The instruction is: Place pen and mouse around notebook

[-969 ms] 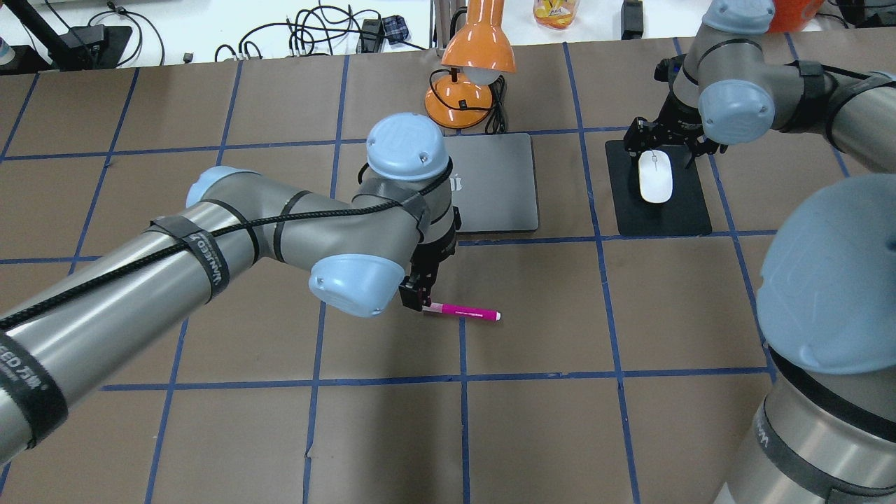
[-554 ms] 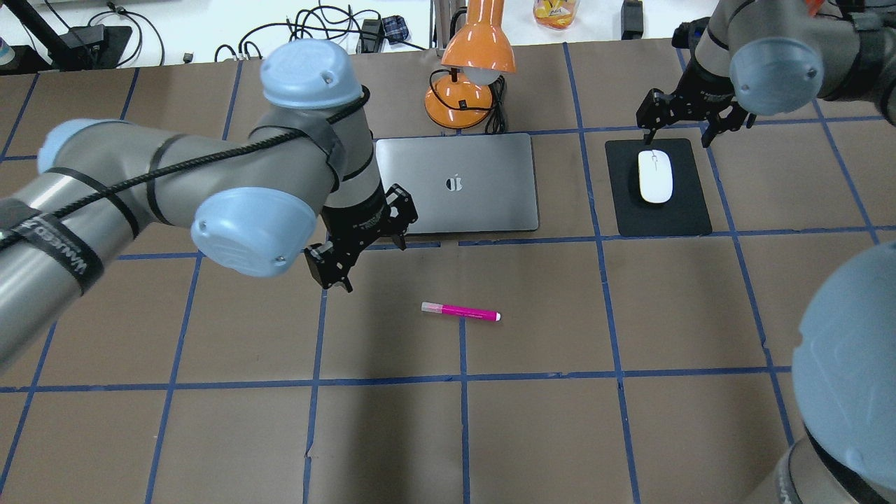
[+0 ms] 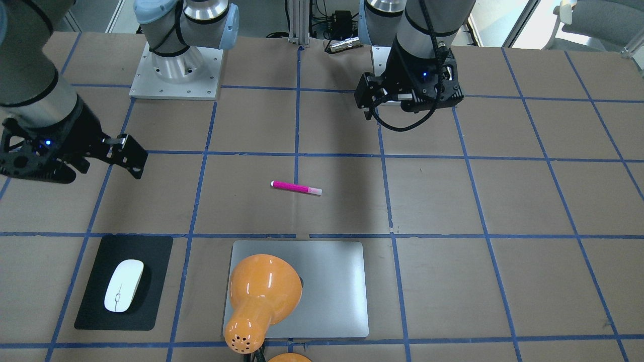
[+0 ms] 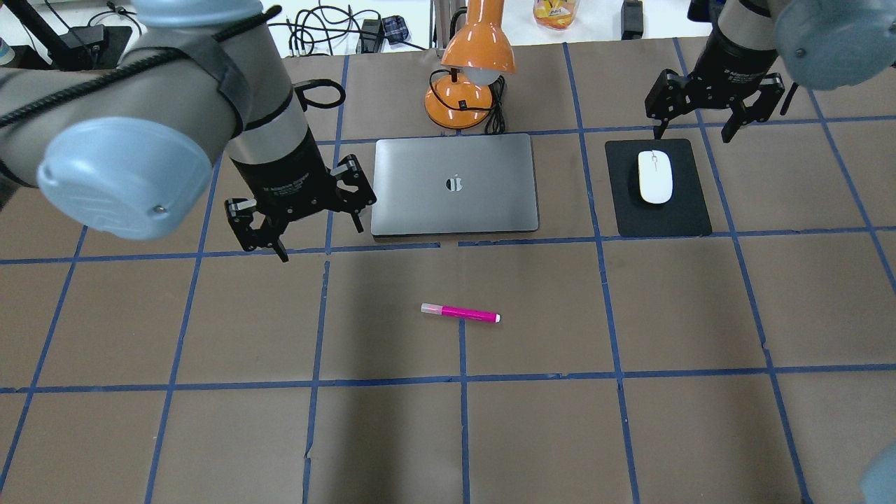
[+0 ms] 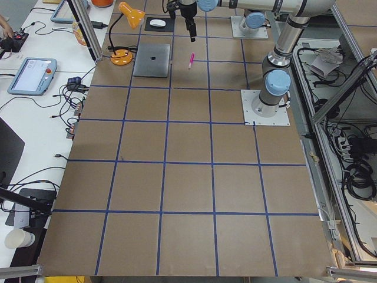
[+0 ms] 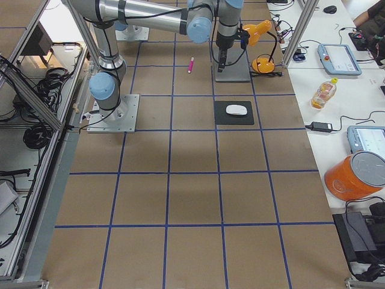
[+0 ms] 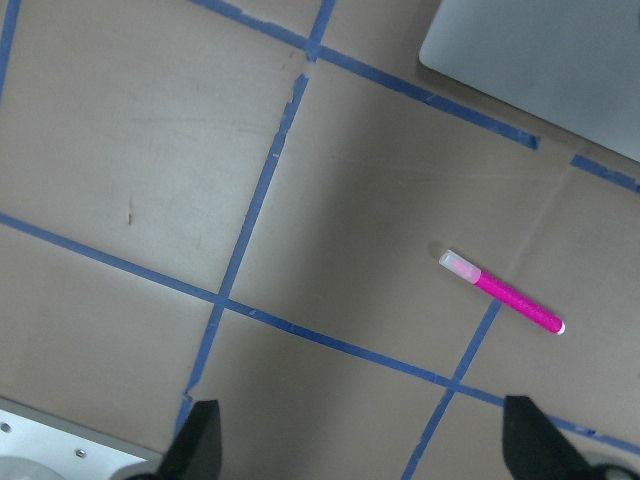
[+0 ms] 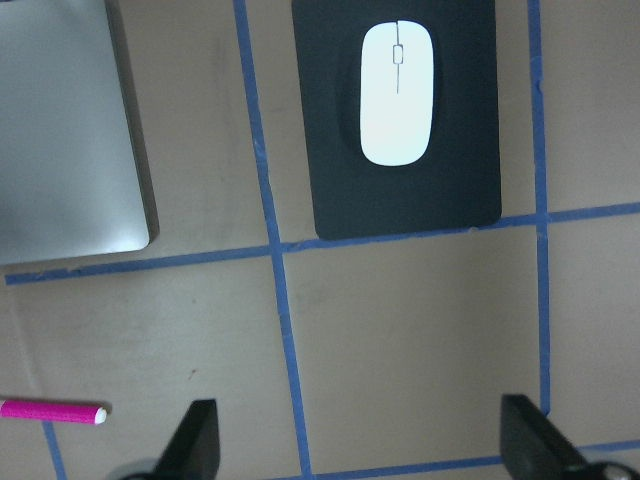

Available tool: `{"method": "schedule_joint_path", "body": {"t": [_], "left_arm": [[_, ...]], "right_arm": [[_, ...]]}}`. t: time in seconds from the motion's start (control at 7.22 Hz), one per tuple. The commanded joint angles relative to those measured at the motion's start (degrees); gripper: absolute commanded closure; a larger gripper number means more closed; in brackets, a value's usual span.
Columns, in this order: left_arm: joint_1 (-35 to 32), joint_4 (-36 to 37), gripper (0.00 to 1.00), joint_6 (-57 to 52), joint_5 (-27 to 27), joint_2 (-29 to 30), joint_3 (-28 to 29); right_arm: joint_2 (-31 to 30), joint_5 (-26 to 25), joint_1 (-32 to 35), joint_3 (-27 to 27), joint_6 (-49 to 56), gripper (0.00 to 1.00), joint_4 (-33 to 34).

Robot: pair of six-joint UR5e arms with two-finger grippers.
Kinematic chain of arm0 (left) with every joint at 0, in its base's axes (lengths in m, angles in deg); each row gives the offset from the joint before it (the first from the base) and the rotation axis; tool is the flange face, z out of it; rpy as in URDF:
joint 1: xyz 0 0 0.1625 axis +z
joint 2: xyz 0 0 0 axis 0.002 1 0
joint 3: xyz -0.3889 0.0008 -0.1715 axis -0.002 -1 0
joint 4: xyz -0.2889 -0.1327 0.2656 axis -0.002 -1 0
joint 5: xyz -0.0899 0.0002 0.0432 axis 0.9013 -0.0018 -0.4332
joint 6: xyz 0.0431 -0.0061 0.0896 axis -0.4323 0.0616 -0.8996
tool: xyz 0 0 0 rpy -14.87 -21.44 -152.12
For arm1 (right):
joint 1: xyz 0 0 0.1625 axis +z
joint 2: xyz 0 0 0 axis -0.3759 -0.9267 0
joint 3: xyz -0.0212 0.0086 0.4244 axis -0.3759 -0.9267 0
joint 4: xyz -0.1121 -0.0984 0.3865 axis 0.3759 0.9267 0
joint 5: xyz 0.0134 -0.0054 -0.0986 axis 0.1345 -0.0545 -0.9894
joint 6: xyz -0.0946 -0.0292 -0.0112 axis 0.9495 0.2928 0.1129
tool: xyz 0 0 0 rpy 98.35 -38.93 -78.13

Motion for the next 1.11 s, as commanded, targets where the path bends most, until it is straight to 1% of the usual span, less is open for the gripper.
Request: {"method": "schedule_joint_path", "body": {"t": [0.0,0.14,0.28,0.69,0.97], "left_arm": [[3.74,-0.68,0.0,-17.89,-0.39,0.47,4.19],[4.1,-1.2,0.0,-18.04,-0.3,2.4,7.09],[4.02,-1.21,0.0,-17.95,-0.3,2.68,7.46],[3.67,-0.6,0.0,-17.68,-0.3,1.45,5.8],[3.75,-0.59,0.0,-17.69,-0.21,1.53,5.71]], "right_arm": [[-4.81,-0.39,2.9,1.03,-3.73,0.0,-4.98],[-5.17,-1.52,3.53,1.12,-4.09,0.0,-5.87],[-5.44,-2.31,3.53,1.12,-4.1,0.0,-6.92],[-6.23,-2.41,3.53,1.21,-4.1,0.0,-7.02],[-6.32,-2.23,3.53,1.3,-4.01,0.0,-7.02]]}}
